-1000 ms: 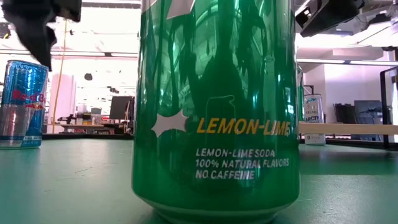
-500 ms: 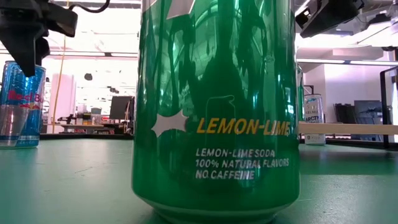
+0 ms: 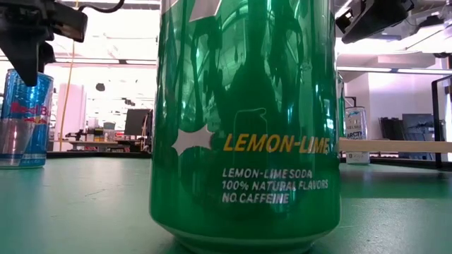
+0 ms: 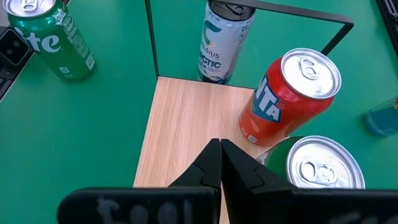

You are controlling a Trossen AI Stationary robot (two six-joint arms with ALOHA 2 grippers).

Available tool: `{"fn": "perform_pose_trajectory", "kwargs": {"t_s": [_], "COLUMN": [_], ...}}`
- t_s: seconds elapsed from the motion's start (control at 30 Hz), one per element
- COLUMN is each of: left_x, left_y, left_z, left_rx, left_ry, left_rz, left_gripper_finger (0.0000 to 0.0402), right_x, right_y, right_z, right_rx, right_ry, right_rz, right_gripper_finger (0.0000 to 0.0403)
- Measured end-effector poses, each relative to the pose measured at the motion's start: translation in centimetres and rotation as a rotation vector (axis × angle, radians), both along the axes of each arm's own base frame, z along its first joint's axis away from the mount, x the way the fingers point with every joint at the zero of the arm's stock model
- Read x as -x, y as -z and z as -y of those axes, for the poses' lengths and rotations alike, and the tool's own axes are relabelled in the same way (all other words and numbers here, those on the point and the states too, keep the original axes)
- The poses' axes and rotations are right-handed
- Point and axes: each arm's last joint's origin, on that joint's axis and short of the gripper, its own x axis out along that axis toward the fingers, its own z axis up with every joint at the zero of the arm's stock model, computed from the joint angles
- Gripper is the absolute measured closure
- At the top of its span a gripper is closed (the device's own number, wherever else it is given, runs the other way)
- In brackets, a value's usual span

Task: Place canned beverage on shelf
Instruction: Put the bottom blue soda can on the shelf

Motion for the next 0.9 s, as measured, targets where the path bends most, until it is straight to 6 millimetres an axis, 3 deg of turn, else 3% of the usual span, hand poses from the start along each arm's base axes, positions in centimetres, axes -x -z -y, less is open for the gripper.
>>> {"fn": "perform_pose_trajectory", "kwargs": {"t_s": [0.27, 0.6, 0.9], "left_x": [-0.6, -2.1, -2.2], "left_y": [-1.2, -5.9, -9.7], "left_z": [0.1, 0.4, 0.2], "left_rx": [-0.013, -0.088, -0.17], "left_ry": [0.026, 0.106, 0.127], "left_rz": [0.088, 0.367, 0.517], "left_gripper_finger": [0.0179, 0.0179, 0.0179], "right_x": [0.0, 0.2, 1.4], "right_y": [0.1, -0.1, -2.0], "right_z": [0.0, 0.1, 0.3], "right_rx": [0.001, 0.0, -0.016], "right_ry": [0.0, 0.0, -0.001], "right_rz": [-0.007, 0.0, 0.066], "right_gripper_finger": [0.0376, 0.0376, 0.0376]}}
